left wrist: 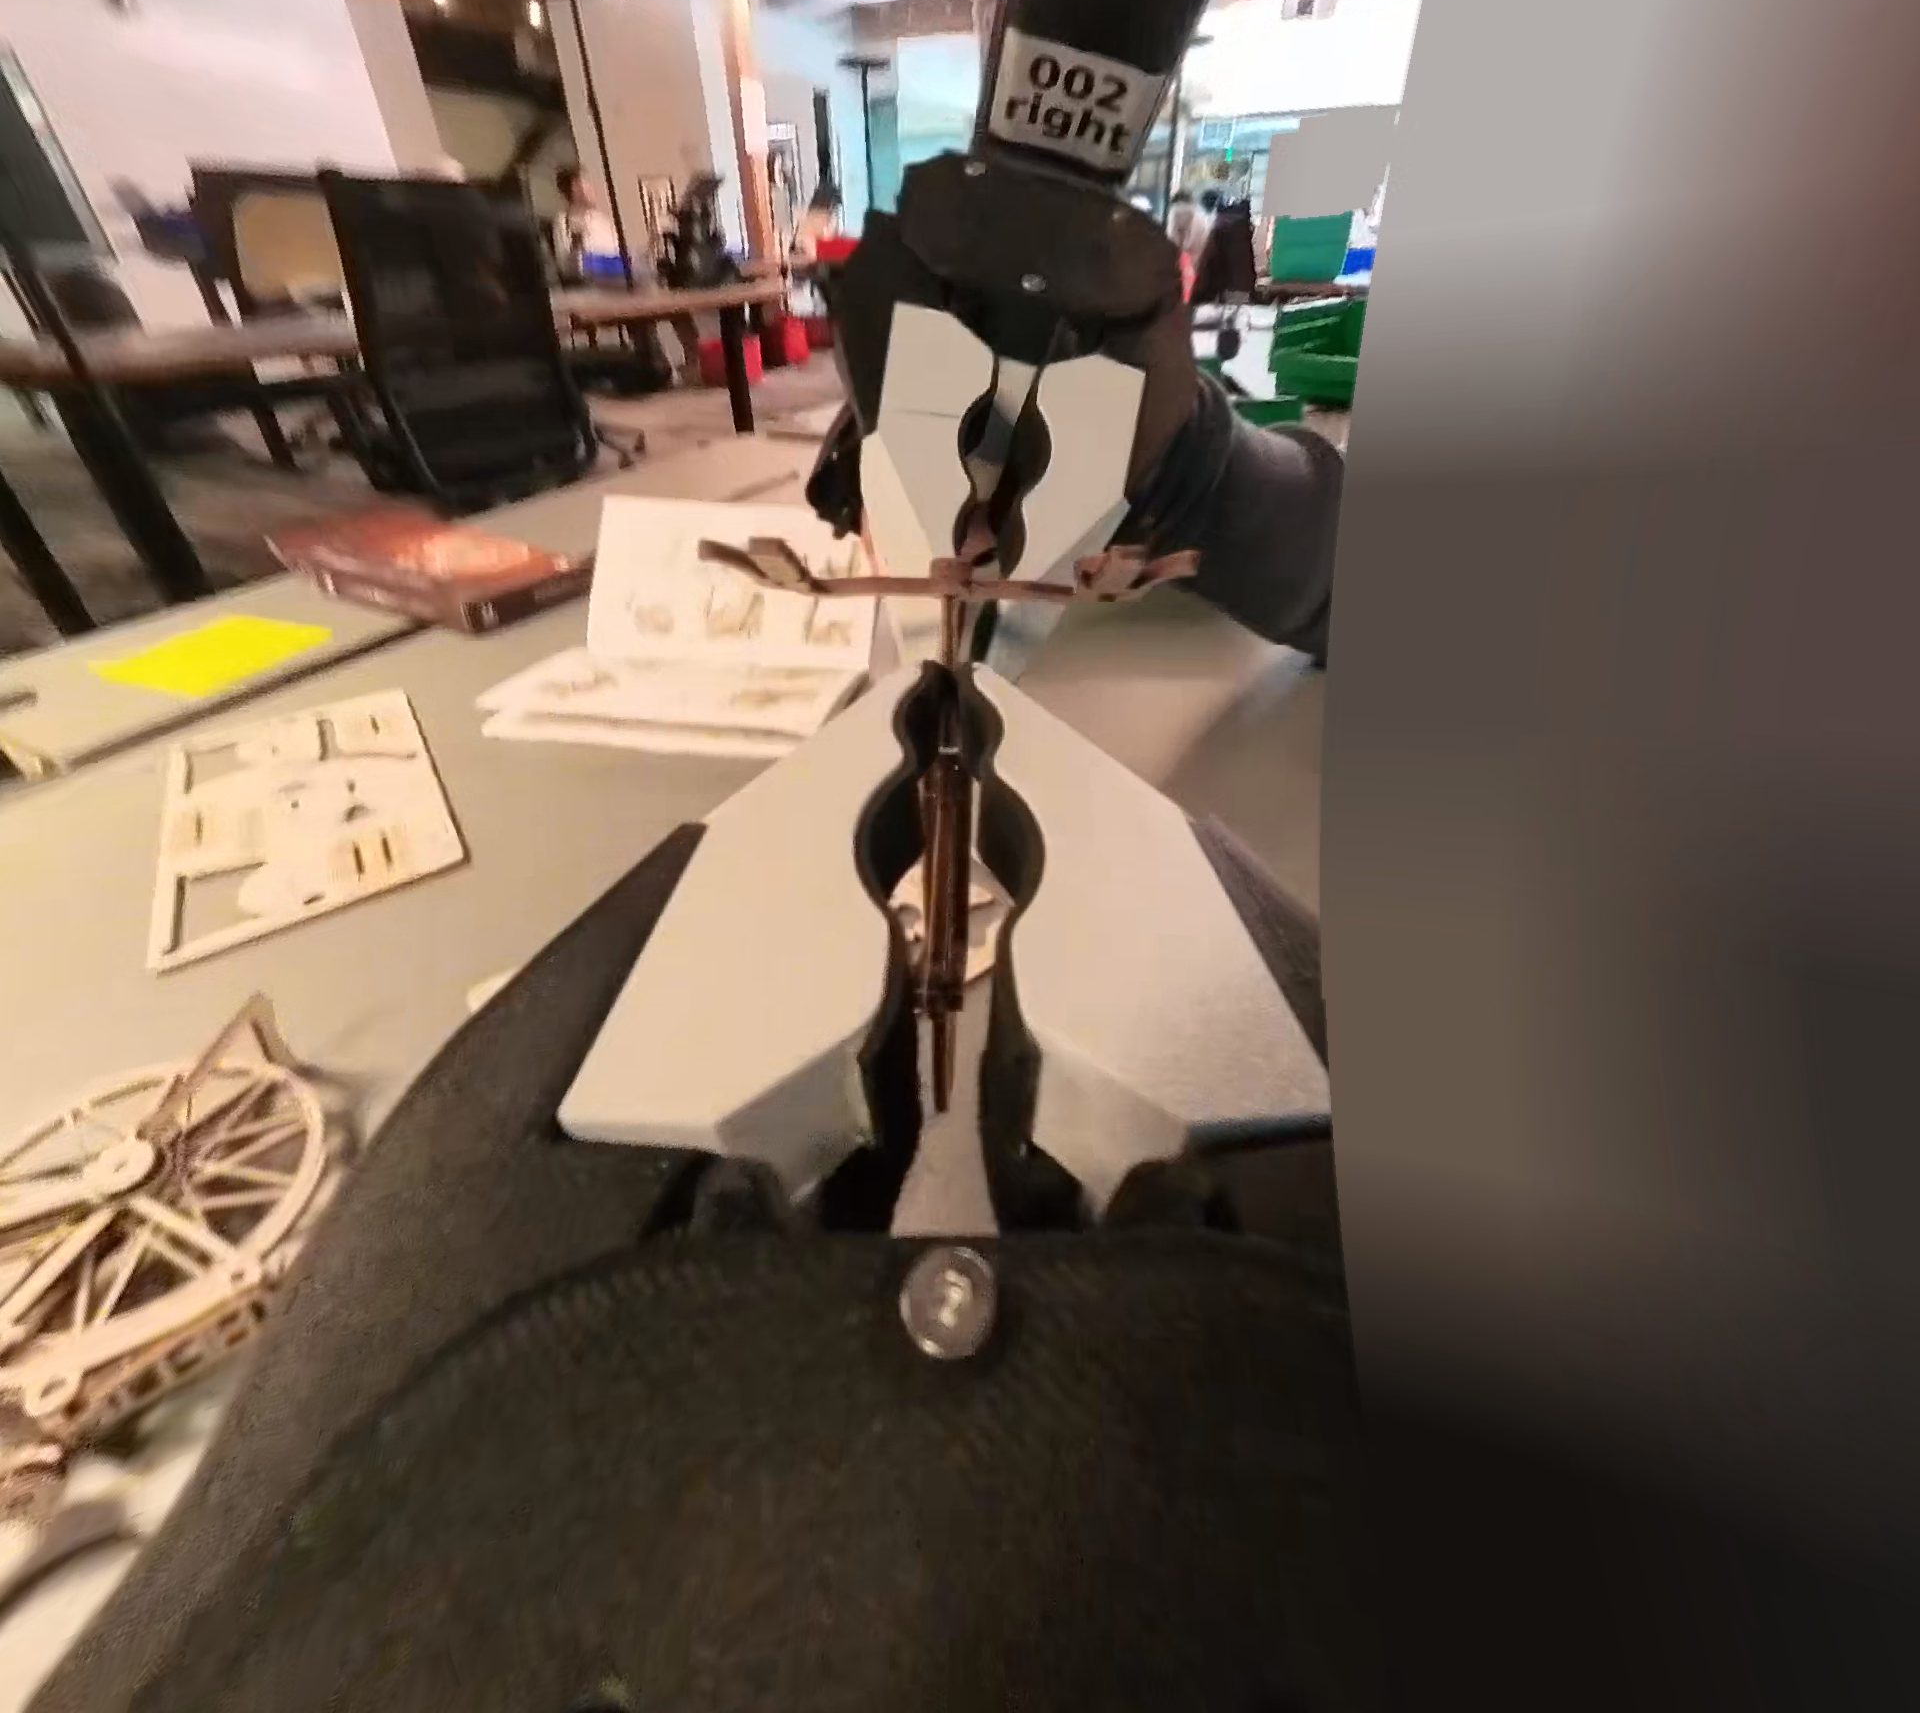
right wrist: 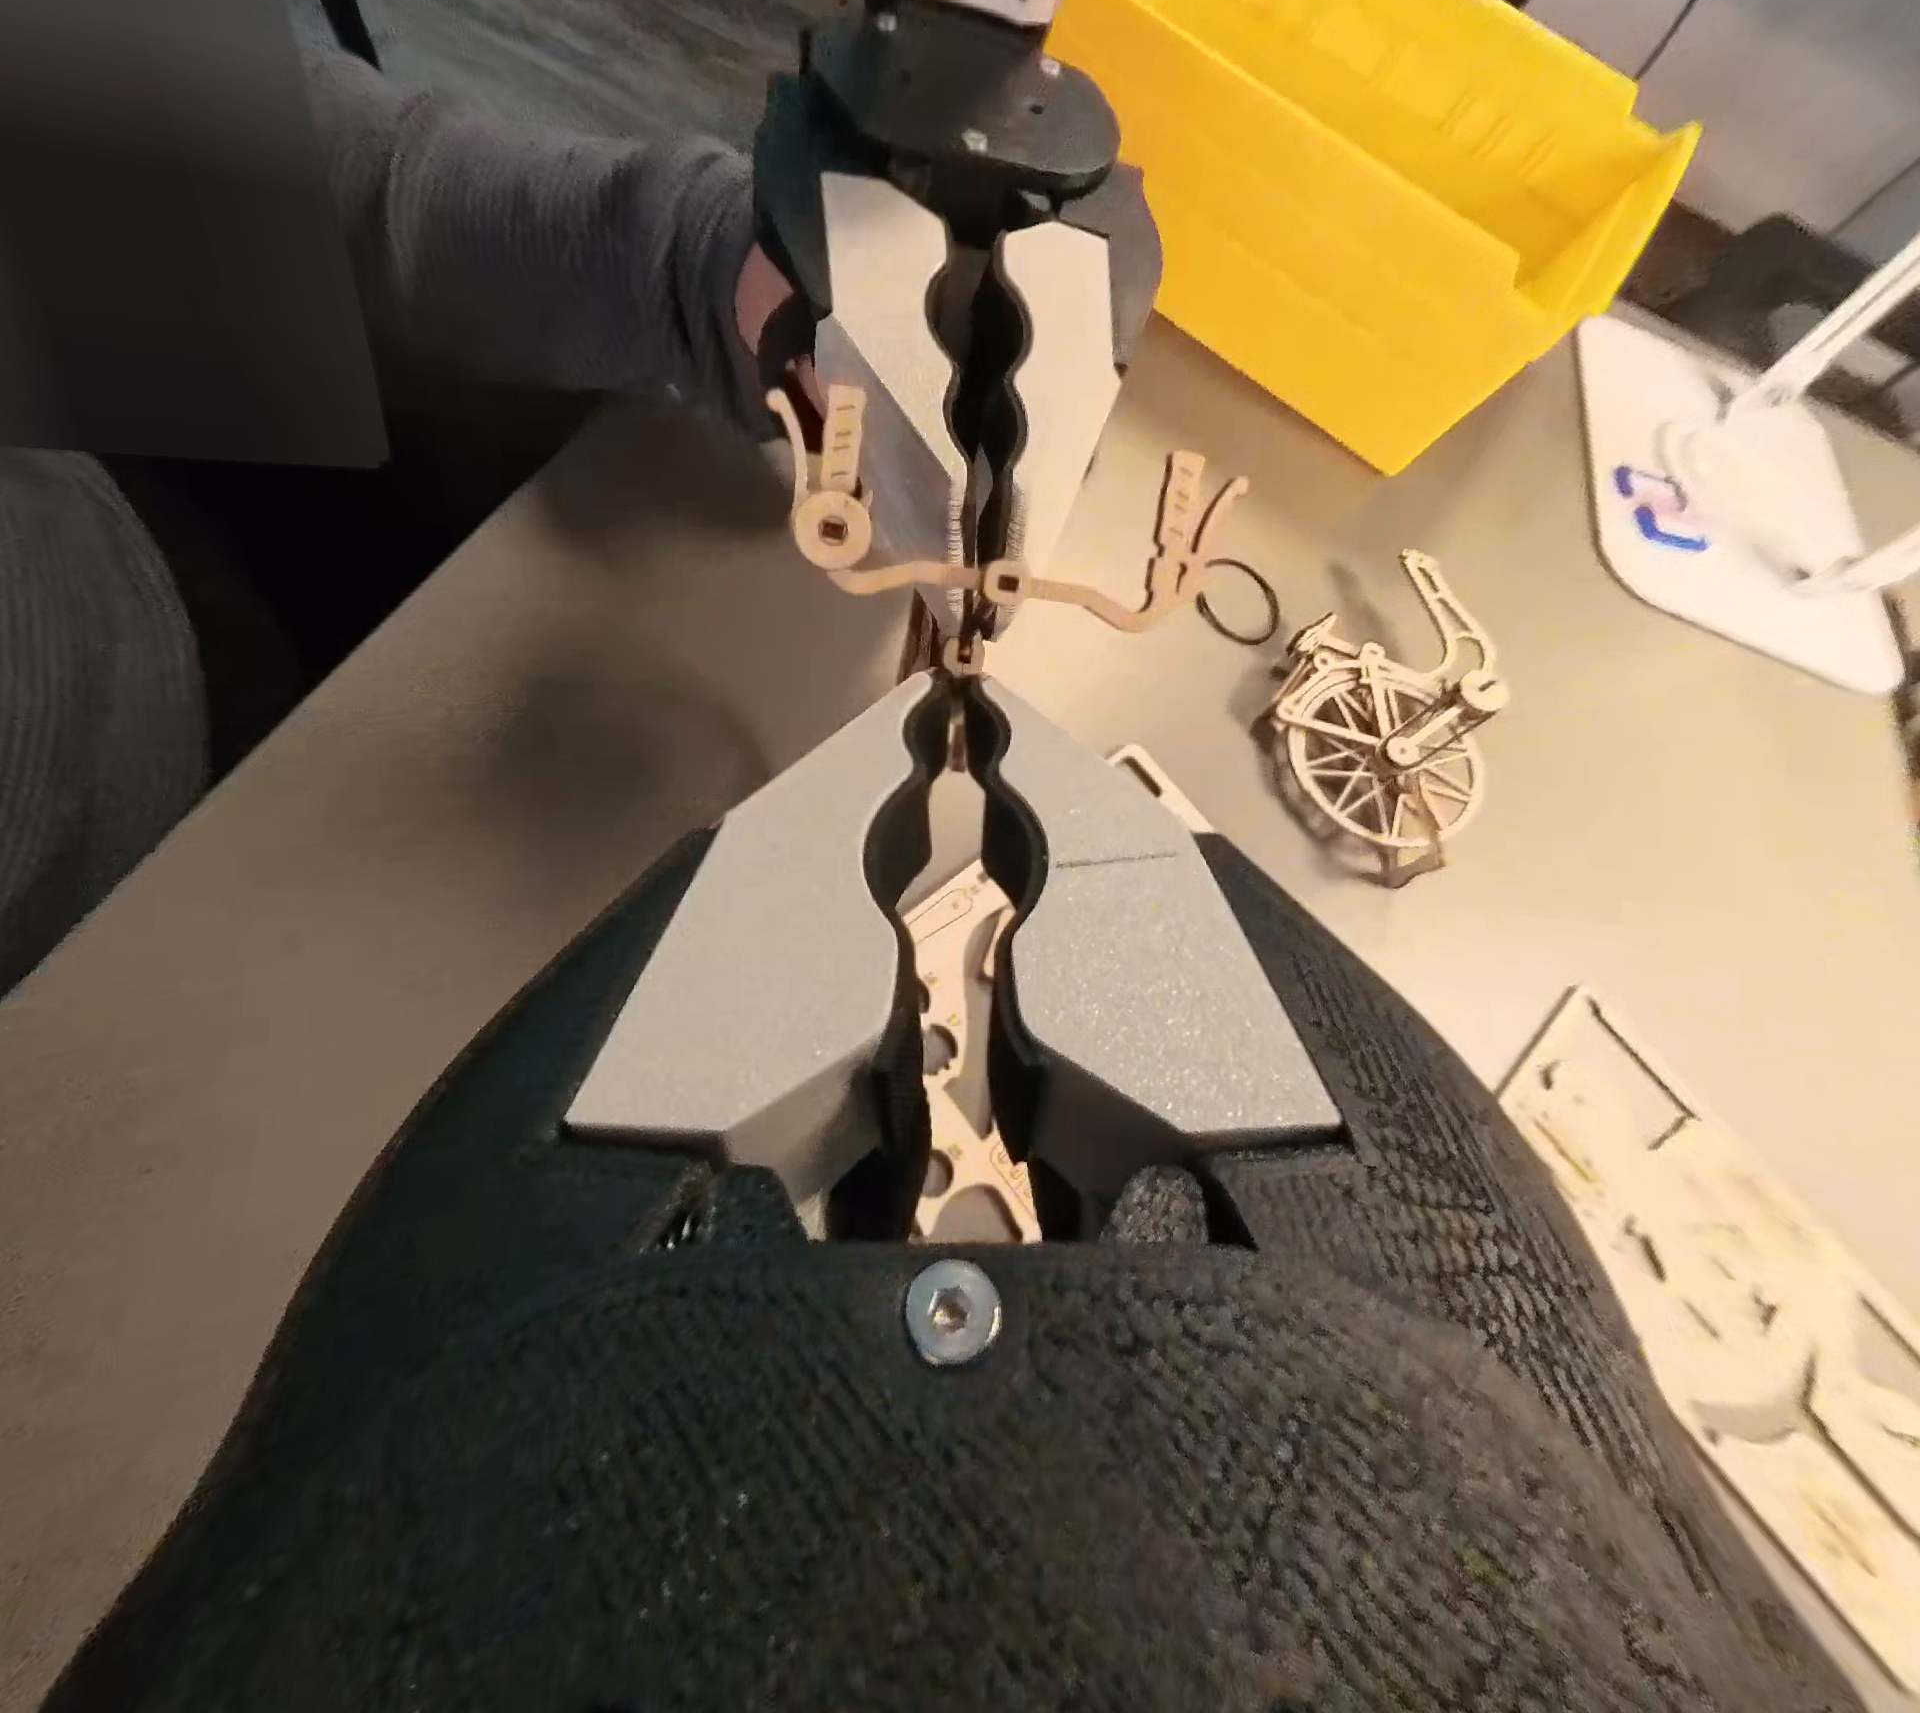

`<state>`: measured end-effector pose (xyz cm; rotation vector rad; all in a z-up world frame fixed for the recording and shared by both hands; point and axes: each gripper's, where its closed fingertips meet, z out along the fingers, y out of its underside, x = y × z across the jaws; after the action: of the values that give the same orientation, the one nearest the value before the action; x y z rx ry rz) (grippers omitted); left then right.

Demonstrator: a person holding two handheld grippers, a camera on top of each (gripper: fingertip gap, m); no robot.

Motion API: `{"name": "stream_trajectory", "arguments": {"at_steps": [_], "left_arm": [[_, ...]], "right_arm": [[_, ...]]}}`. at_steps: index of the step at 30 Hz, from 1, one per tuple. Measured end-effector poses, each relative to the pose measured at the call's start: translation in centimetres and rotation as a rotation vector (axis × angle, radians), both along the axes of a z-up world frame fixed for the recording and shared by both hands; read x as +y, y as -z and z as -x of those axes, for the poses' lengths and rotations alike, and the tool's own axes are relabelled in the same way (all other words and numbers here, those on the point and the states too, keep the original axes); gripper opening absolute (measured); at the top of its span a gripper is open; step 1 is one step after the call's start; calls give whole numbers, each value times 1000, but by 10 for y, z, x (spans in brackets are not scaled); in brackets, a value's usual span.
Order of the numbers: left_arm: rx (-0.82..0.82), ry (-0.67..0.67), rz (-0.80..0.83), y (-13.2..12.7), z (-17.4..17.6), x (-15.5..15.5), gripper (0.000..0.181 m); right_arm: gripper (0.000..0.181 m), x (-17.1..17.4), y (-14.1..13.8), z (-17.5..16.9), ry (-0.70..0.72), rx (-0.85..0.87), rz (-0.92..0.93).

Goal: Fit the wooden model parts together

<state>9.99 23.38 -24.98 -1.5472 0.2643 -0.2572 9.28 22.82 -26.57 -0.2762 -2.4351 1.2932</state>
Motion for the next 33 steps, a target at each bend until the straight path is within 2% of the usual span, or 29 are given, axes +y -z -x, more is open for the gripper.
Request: {"name": "stream_trajectory", "arguments": {"at_steps": [9, 15, 19, 22, 24, 27, 33], "left_arm": [[-153, 52, 385, 31, 20, 16, 1], [-203, 90, 556, 52, 27, 27, 2], [-274, 128, 589, 58, 30, 32, 3], [-333, 159, 576, 56, 30, 33, 15], [-342, 134, 540, 54, 35, 32, 25], [-361, 101, 525, 55, 40, 22, 30], [-359, 25, 572, 70, 47, 8, 29]], "right_arm": [[0, 12, 29, 17, 40, -218, 178], [0, 21, 46, 22, 48, -388, 288], [0, 24, 51, 26, 57, -439, 335], [0, 26, 52, 28, 66, -451, 354], [0, 26, 52, 29, 70, -455, 361], [0, 26, 53, 29, 68, -458, 359], [0, 24, 58, 27, 72, -459, 327]]}}
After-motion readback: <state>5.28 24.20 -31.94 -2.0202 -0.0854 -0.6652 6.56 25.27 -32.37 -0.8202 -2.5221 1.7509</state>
